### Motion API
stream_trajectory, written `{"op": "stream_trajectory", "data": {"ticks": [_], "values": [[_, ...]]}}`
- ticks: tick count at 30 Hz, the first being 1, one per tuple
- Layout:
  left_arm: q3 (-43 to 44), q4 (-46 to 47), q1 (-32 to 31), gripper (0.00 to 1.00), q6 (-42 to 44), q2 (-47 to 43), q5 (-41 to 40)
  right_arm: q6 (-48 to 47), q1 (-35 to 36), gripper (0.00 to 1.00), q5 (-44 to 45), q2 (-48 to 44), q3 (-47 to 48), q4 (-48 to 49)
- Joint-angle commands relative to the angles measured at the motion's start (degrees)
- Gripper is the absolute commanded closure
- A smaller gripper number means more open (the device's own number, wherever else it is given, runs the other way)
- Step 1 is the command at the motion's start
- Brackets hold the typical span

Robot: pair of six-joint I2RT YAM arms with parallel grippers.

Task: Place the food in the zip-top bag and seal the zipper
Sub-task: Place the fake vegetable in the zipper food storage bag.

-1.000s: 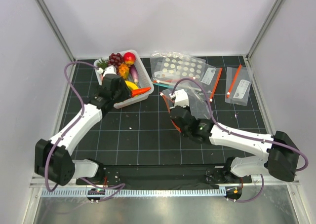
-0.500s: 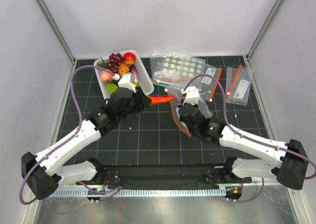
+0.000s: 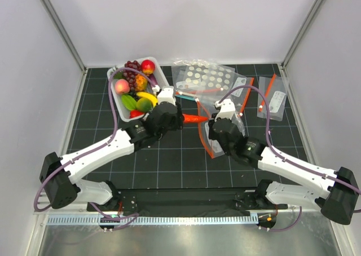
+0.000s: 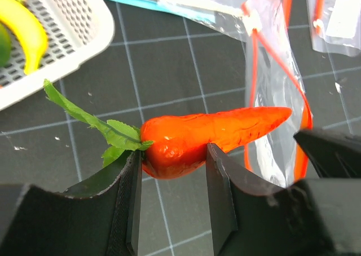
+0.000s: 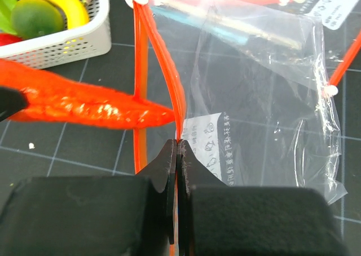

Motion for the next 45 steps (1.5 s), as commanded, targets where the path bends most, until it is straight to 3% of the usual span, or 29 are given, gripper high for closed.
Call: {"op": "stream_trajectory", "data": {"ticks": [1, 13, 19, 24, 29, 33, 38, 43, 45], "values": [[3.5, 0.0, -2.5, 0.99, 2.6, 0.8, -8.0, 0.7, 0.0, 0.99, -3.9, -0.6, 0.7, 3.9], [10.9, -1.9, -15.2, 0.99, 9.1, 9.3, -24.8, 1.2, -0.1, 0.99, -12.1, -2.7, -3.3, 11.3], [13.8, -0.5, -16.6, 0.94, 10.3, 15.9, -23.3, 1.9, -0.8, 0.99, -15.1, -7.0, -6.5, 16.3], [13.4, 1.3, -16.7, 0.92, 10.3, 16.1, -19.6, 3.9, -3.0, 0.99, -17.1, -9.1, -8.7, 18.0], [10.8, 5.6, -16.6, 0.69, 12.4, 12.5, -16.0, 6.1, -5.0, 0.99, -21.7, -6.2, -10.0, 21.1], [9.1, 7.4, -16.4, 0.56, 12.5, 11.5, -12.3, 7.2, -6.2, 0.99, -26.0, -4.7, -10.8, 24.2], [8.1, 7.6, -13.9, 0.25, 9.9, 11.2, -9.1, 8.3, -7.4, 0.99, -27.5, -7.7, -13.1, 26.6], [3.8, 12.4, -9.3, 0.21, 6.7, 7.2, 3.4, 9.5, -9.2, 0.99, -28.5, -7.9, -14.1, 27.5], [3.1, 12.2, -8.6, 0.21, 7.0, 5.0, 2.7, 10.4, -10.3, 0.99, -29.4, -7.7, -14.1, 27.4]]}}
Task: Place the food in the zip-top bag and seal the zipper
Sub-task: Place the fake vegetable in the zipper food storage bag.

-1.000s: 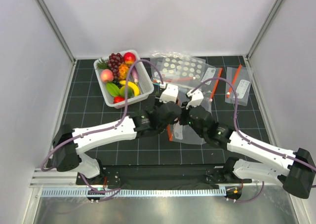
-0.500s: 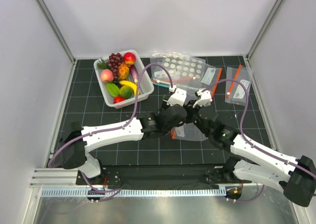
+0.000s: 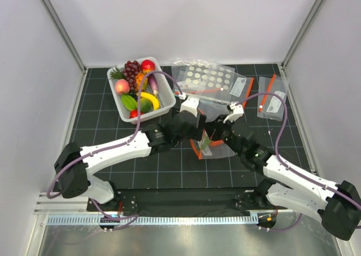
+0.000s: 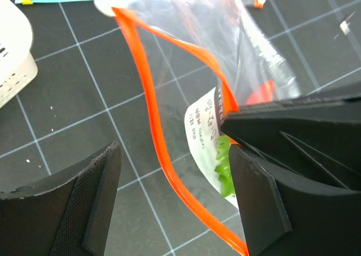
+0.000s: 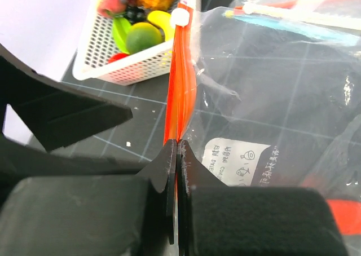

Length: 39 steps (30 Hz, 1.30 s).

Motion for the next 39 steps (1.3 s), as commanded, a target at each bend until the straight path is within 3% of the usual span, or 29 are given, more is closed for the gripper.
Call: {"op": "stream_trajectory", "data": {"ticks": [1, 4, 9, 13, 19, 26, 30, 39], "values": [[-0.6, 7.7, 1.3, 0.20, -1.6, -5.9, 5.0, 2.9, -1.2, 0.99, -4.3, -0.5, -0.1, 4.9], [-2.7, 7.2, 2.0, 0.16, -1.4, -10.9, 2.3, 2.6, -1.8, 0.99, -2.7, -1.8, 0.1, 3.1], [-4.8, 1.1, 13.1, 0.12, -8.1, -14.6, 3.5, 1.2, -1.8, 0.99, 9.9, -3.7, 3.2, -7.5], [-8.7, 0.6, 24.8, 0.11, -12.3, -14.8, 9.7, 0.2, -1.8, 0.99, 10.4, -4.7, 3.0, -7.5], [-9.0, -0.1, 33.5, 0.10, -13.6, -11.4, 12.3, -0.7, -1.8, 0.99, 10.9, -4.5, 3.1, -7.8], [-3.8, -3.5, 37.5, 0.05, -8.5, -5.7, 2.6, -1.5, -1.8, 0.99, 9.6, -2.6, 3.2, -6.9], [-0.9, -5.4, 38.2, 0.00, -7.7, -1.7, 2.4, -1.7, -1.8, 0.99, 8.8, -2.5, 3.2, -6.4], [2.6, -3.0, 40.0, 0.00, -8.8, 7.3, 3.5, -2.1, -1.8, 0.99, 8.0, -2.2, 2.7, -5.4]]}}
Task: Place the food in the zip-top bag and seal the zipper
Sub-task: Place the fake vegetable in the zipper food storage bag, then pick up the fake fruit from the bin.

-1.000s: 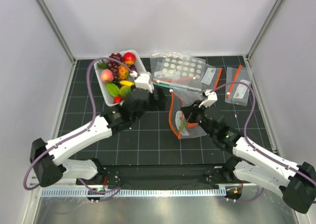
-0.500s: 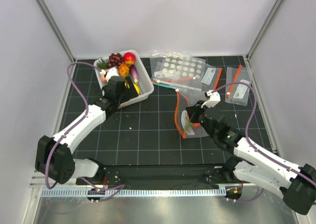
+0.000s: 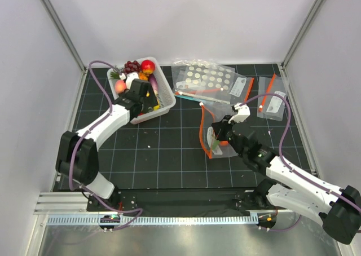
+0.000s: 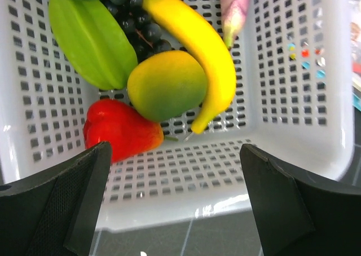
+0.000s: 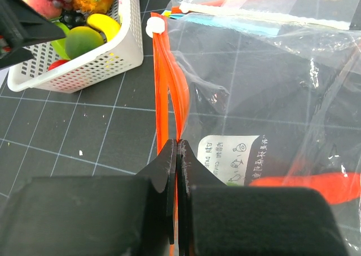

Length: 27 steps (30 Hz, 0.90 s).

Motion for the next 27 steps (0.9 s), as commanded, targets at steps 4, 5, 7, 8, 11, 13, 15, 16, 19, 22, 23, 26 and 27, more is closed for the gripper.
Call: {"op": "stream_trajectory", "data": {"ticks": [4, 5, 7, 8, 11, 13, 15, 16, 19, 22, 23, 26, 27], "values": [[9.9, -1.1, 2.1, 0.00, -1.6, 10.0, -0.4, -0.7, -0.2, 0.99, -0.5, 0.6, 1.9, 3.3], [11.0, -1.5, 2.3, 0.00, -1.6, 11.7, -0.4, -0.5, -0.2, 0.99, -0.7, 0.6, 1.9, 3.5], [14.8, -3.6, 3.0, 0.00, -2.0, 16.3, -1.7, -0.5, -0.2, 0.99, -1.0, 0.8, 1.9, 3.6], [16.1, -4.7, 3.5, 0.00, -2.3, 17.7, -2.1, -0.5, -0.2, 0.99, -1.3, 0.8, 2.0, 3.7], [19.6, -7.0, 5.1, 0.00, -2.5, 22.2, -2.2, -0.4, -0.1, 0.99, -1.9, 0.9, 1.9, 3.7], [21.3, -8.4, 6.2, 0.02, -2.6, 24.8, -1.7, -0.2, -0.2, 0.99, -2.2, 0.9, 2.0, 3.9], [22.0, -8.9, 7.1, 0.17, -2.4, 25.9, 0.3, -0.3, -0.2, 0.99, -2.3, 1.3, 2.1, 4.0], [22.0, -9.0, 7.3, 0.20, -2.5, 25.9, 1.0, -0.3, -0.2, 0.99, -2.4, 1.4, 2.0, 4.0], [21.8, -8.8, 7.4, 0.32, -2.2, 25.0, 2.9, -0.3, -0.2, 0.99, -2.2, 1.3, 2.1, 3.8], [20.9, -8.7, 7.4, 0.53, -2.1, 23.5, 3.8, -0.4, -0.2, 0.99, -1.6, 1.0, 2.0, 3.7], [20.1, -7.7, 7.3, 0.57, -2.5, 21.2, 3.5, -0.4, -0.2, 0.99, -1.6, 0.9, 2.1, 3.6], [14.3, -3.1, 6.5, 0.60, -3.1, 14.4, 3.1, -0.4, -0.2, 0.99, -1.8, 1.0, 2.0, 3.8], [11.4, -2.3, 5.9, 0.60, -3.7, 12.7, 3.0, -0.4, -0.2, 0.99, -1.8, 1.1, 2.1, 3.7]]}}
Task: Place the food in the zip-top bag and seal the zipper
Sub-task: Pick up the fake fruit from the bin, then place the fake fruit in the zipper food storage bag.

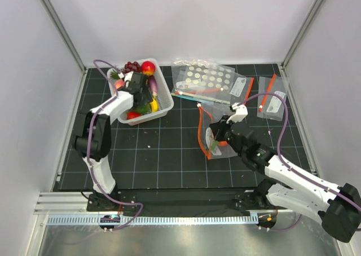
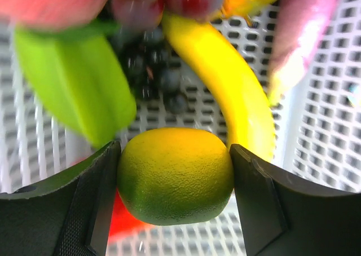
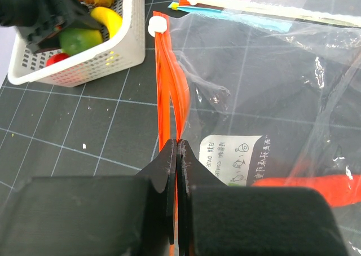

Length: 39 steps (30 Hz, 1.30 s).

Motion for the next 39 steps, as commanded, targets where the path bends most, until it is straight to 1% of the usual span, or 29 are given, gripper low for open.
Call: {"op": "stream_trajectory", "data": {"ticks": [1, 2, 3, 5, 6, 8, 12, 13, 14, 16, 17, 19, 21, 22, 23, 26, 28, 31, 34, 37, 38, 39], "values": [[-5.8, 4.2, -1.3, 0.60, -1.2, -11.0, 0.1, -0.2, -0.2, 0.99, 0.4, -0.4, 2.1, 2.8], [-7.1, 5.5, -1.7, 0.60, -1.4, -12.7, 0.1, -0.3, -0.2, 0.99, 0.5, -0.2, 2.2, 2.8], [-9.6, 6.3, -2.7, 0.63, -1.8, -16.0, 0.3, -0.3, -0.2, 0.99, 0.5, -0.3, 2.2, 2.8], [-12.7, 9.7, -4.8, 0.64, -1.6, -18.9, 0.1, -0.7, -0.2, 0.99, 0.3, -0.4, 2.2, 2.6], [-14.6, 10.0, -7.2, 0.64, -1.6, -21.8, -0.2, -0.7, -0.2, 0.99, 0.2, -0.5, 2.3, 2.4], [-16.0, 10.5, -9.0, 0.64, -2.5, -24.5, 0.2, -0.8, -0.2, 0.99, 0.1, -0.6, 2.4, 2.3], [-19.3, 10.6, -12.6, 0.64, -3.3, -32.6, -0.5, -0.9, -0.2, 0.99, 0.0, -0.6, 2.5, 2.2], [-20.5, 11.4, -13.8, 0.64, -2.5, -36.3, -0.3, -0.9, -0.2, 0.99, -0.3, -0.6, 2.6, 2.3], [-23.3, 14.7, -17.5, 0.64, -1.2, -38.0, -0.5, -0.8, -0.2, 0.99, -1.2, -0.6, 2.7, 2.5], [-25.5, 17.7, -22.4, 0.64, 1.1, -41.8, -1.9, -1.0, -0.2, 0.99, -2.1, -0.6, 2.7, 3.0], [-27.5, 18.7, -26.2, 0.64, 1.7, -42.8, -1.1, -1.0, -0.2, 0.99, -2.5, -0.6, 2.8, 3.1], [-29.1, 22.3, -30.4, 0.64, 3.0, -44.3, -0.6, -1.1, -0.2, 0.99, -3.6, -0.8, 2.8, 3.2], [-30.6, 27.7, -31.5, 0.64, 4.1, -44.2, 4.7, -1.1, -0.2, 0.99, -4.6, -1.3, 2.9, 3.1], [-29.3, 28.7, -33.1, 0.64, 5.6, -43.2, 7.2, -1.0, -0.2, 0.99, -5.0, -1.8, 3.1, 2.7], [-29.2, 28.7, -33.1, 0.64, 5.6, -43.2, 7.2, -1.0, -0.2, 0.99, -5.0, -2.1, 3.1, 2.7], [-27.7, 30.1, -34.6, 0.64, 6.2, -40.8, 12.9, -0.5, -0.2, 0.99, -6.2, -4.2, 2.9, 2.9], [-27.0, 31.8, -36.1, 0.65, 7.0, -40.0, 16.0, 0.1, -0.2, 0.99, -9.4, -5.4, 2.9, 3.7], [-25.5, 32.0, -39.3, 0.64, 10.1, -39.3, 16.4, 1.7, -0.2, 0.99, -13.5, -7.1, 2.3, 5.1], [-24.7, 31.6, -41.9, 0.63, 12.7, -38.6, 13.5, 2.3, -0.2, 0.99, -15.7, -7.4, 2.5, 5.7], [-24.1, 30.9, -41.9, 0.62, 12.8, -37.0, 12.9, 2.3, -0.2, 0.99, -17.2, -7.8, 2.1, 7.7], [-23.4, 30.6, -41.9, 0.62, 12.8, -36.3, 12.1, 2.3, -0.2, 0.99, -20.9, -8.3, 1.8, 8.7], [-23.1, 30.2, -41.9, 0.62, 12.9, -35.1, 12.0, 2.2, -0.1, 0.99, -21.5, -8.6, 1.4, 10.1]]}}
